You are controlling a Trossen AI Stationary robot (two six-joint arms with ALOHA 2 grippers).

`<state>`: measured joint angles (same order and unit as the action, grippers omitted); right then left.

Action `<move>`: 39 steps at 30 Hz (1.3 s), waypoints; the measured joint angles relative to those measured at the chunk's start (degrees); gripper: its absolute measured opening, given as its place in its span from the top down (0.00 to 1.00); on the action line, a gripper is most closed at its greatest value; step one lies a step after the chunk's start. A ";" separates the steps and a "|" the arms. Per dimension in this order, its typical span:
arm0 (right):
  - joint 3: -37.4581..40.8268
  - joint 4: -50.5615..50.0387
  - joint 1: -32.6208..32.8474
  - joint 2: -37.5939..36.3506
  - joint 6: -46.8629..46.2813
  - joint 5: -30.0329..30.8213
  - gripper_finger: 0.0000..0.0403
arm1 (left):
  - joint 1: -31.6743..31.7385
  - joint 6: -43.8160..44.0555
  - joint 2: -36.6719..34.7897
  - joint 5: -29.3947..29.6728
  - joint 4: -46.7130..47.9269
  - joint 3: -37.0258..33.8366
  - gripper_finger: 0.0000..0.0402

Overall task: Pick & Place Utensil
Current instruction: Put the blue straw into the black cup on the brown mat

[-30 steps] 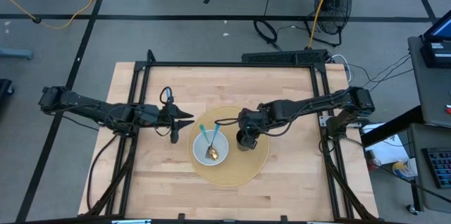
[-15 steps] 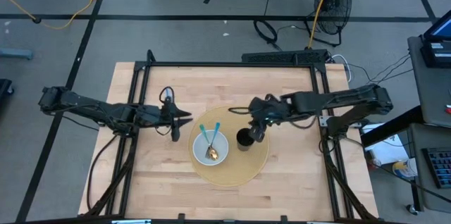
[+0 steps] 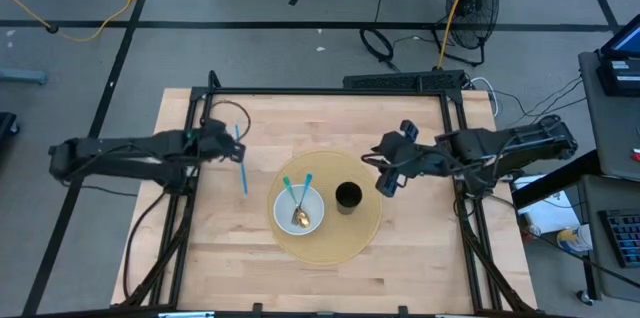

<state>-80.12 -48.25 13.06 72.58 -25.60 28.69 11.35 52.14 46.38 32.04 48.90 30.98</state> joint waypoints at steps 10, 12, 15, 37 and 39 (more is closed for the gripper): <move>0.00 -0.09 0.20 1.38 1.37 -0.24 0.69 | 20.38 -15.34 9.94 -15.58 -3.10 5.41 0.73; 0.00 -0.08 0.20 1.35 1.03 -0.28 0.69 | 24.03 -19.24 12.49 -18.55 -4.80 6.31 0.73; 0.00 -0.09 0.42 1.38 0.84 -0.35 0.69 | 28.75 -25.23 16.15 -24.57 -9.15 7.04 0.71; 0.00 -0.04 3.61 1.38 0.81 -0.20 0.70 | 38.93 -24.81 36.20 -30.74 -13.46 7.91 0.67; 0.00 -0.03 3.61 1.38 0.82 -0.21 0.70 | 38.95 -24.81 37.47 -30.70 -13.79 7.92 0.69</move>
<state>-80.12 -48.28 16.67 73.95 -24.78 28.48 50.30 27.33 83.84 1.33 35.11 38.90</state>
